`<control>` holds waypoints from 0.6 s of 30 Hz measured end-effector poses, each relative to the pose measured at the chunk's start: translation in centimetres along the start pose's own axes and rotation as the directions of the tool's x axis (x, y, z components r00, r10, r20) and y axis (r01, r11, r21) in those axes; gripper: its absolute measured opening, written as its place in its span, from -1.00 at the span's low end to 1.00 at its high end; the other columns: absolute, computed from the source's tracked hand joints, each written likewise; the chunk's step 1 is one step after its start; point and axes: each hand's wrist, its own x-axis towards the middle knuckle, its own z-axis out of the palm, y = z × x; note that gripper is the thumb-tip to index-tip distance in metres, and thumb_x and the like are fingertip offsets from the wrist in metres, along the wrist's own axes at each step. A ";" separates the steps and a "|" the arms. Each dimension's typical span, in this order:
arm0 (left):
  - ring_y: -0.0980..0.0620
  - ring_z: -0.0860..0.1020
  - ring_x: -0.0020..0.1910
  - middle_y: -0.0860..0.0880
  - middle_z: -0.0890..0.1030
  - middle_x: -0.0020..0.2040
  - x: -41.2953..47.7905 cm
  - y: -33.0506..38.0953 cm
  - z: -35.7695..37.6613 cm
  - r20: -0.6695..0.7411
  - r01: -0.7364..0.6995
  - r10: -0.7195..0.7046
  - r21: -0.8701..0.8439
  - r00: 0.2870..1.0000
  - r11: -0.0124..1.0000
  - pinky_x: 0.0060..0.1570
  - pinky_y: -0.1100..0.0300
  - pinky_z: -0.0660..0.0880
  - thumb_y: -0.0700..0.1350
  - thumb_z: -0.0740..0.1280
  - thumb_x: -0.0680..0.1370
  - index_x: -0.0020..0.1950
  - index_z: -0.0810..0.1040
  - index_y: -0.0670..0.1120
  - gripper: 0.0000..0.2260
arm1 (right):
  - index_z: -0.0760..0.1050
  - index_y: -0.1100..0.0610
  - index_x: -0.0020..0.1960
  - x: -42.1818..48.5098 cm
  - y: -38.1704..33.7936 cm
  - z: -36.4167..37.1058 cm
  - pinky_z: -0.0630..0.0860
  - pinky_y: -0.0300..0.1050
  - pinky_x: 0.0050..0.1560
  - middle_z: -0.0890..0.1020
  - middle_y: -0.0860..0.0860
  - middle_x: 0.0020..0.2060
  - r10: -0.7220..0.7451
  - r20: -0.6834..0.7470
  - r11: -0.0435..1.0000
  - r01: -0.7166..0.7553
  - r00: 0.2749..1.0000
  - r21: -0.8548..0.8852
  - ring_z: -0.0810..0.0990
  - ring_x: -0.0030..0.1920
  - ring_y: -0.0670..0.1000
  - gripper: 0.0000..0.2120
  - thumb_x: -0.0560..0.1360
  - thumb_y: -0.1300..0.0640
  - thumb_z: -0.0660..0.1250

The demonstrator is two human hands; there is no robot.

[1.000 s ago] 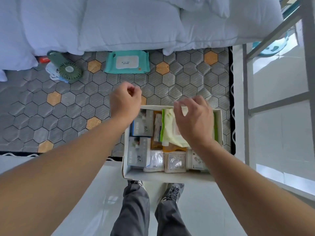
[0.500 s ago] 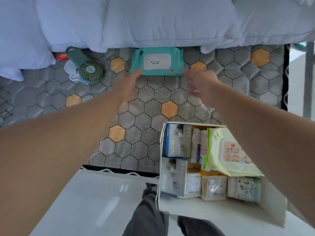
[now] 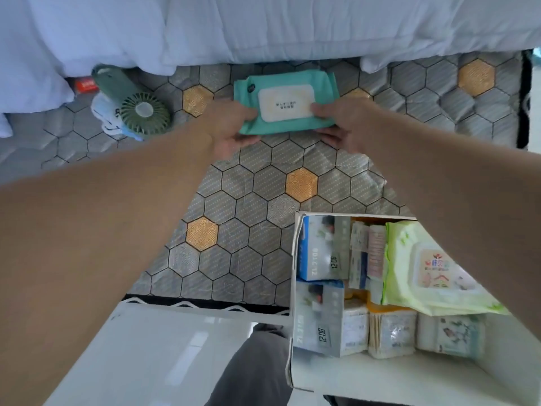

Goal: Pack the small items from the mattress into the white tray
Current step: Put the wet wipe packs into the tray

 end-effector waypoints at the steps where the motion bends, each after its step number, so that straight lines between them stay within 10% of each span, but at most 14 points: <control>1: -0.08 0.70 0.08 -0.13 0.68 0.15 -0.6 -0.2 0.1 0.042 0.019 -0.018 -0.020 0.999 1.000 0.02 0.02 0.66 -0.33 0.33 0.58 0.28 0.49 -0.18 -0.72 | 0.53 0.11 0.14 -0.4 0.2 -0.9 0.68 -0.02 0.03 0.74 0.03 -0.01 0.008 0.029 1.000 -0.008 1.000 -0.028 0.75 -0.06 0.00 -0.68 0.44 0.17 0.55; 14: -0.15 0.70 0.09 -0.17 0.70 0.14 -16.8 -0.6 8.6 0.232 -0.138 0.146 -0.051 0.962 0.989 0.01 -0.13 0.64 -0.25 0.37 0.54 0.30 0.56 -0.16 -0.68 | 0.52 0.02 0.37 -15.4 2.5 -15.1 0.65 -0.01 0.12 0.70 0.02 0.17 -0.167 0.251 0.972 0.202 0.953 -0.121 0.69 0.16 0.07 -0.27 0.23 0.31 0.56; 18: -0.11 0.71 0.06 -0.12 0.73 0.09 -21.4 -3.9 10.7 0.264 -0.117 0.099 0.055 0.960 0.992 0.03 -0.13 0.65 -0.21 0.46 0.52 0.24 0.59 -0.15 -0.71 | 0.58 0.09 0.28 -19.4 5.7 -18.2 0.64 0.08 0.17 0.72 0.05 0.12 -0.137 0.286 0.944 0.213 0.948 -0.253 0.71 0.14 0.09 -0.53 0.39 0.16 0.54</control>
